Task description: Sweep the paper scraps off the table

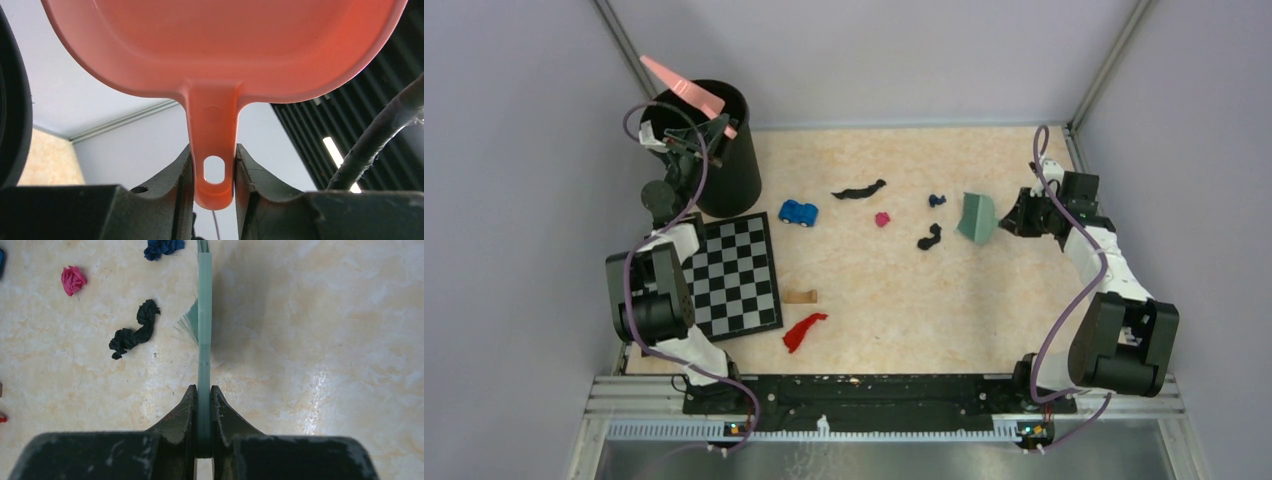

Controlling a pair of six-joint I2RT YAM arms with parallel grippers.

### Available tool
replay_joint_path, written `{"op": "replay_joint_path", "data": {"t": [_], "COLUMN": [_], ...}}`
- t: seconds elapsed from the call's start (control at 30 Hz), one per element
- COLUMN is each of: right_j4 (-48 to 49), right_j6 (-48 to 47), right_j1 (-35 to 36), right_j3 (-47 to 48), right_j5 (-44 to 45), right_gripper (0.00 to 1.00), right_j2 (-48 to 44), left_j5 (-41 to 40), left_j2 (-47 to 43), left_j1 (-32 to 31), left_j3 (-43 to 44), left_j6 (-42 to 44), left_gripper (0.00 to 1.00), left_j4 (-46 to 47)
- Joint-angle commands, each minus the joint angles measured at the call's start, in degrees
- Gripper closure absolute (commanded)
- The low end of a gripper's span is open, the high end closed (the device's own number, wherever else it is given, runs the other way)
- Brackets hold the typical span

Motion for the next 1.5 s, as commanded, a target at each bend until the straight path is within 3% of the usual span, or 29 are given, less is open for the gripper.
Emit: {"op": "replay_joint_path", "data": {"t": [0.0,0.1,0.5,0.83,0.97,1.1,1.27,1.37,1.47], "right_j4": [-0.21,-0.2,-0.45,-0.64,-0.65,-0.65,-0.98,-1.08,-1.1], "right_j6": [-1.21,-1.21,-1.48,-1.65,-1.65,-1.65,-1.76,-1.83,-1.83], "right_j1": [-0.53,-0.53,-0.53,-0.53,-0.53,-0.53,-0.53,-0.58,-0.53], "right_j3": [0.75,0.71,0.76,0.95,0.86,0.76,0.94,0.95,0.97], "right_j5": [-0.9,-0.93,-1.1,-1.51,-1.47,-1.53,-2.05,-2.22,-2.4], "right_gripper": [1.0,1.0,1.0,1.0,1.0,1.0,1.0,1.0,1.0], "right_j2": [0.1,0.19,0.4,1.11,0.55,0.33,0.54,0.35,0.36], "left_j5": [-7.95,-10.37,-9.36,-13.89,-8.99,-2.49,5.24,6.32,-4.55], "left_j2": [3.16,5.31,4.98,0.67,-2.26,-9.44,-12.54,-11.07,-9.05], "left_j1": [0.04,-0.48,-0.66,-1.1,-1.16,-1.04,-0.38,-0.97,-3.2], "left_j3": [-1.81,-0.98,0.37,-2.13,-1.84,-1.22,9.97,24.63,41.09], "left_j6": [-10.52,-13.66,-13.55,-13.79,-9.78,1.22,22.44,45.8,69.71], "left_gripper": [1.0,1.0,1.0,1.0,1.0,1.0,1.0,1.0,1.0], "left_j4": [17.13,21.47,21.8,18.61,12.93,-4.03,-34.64,-64.88,-91.55]}}
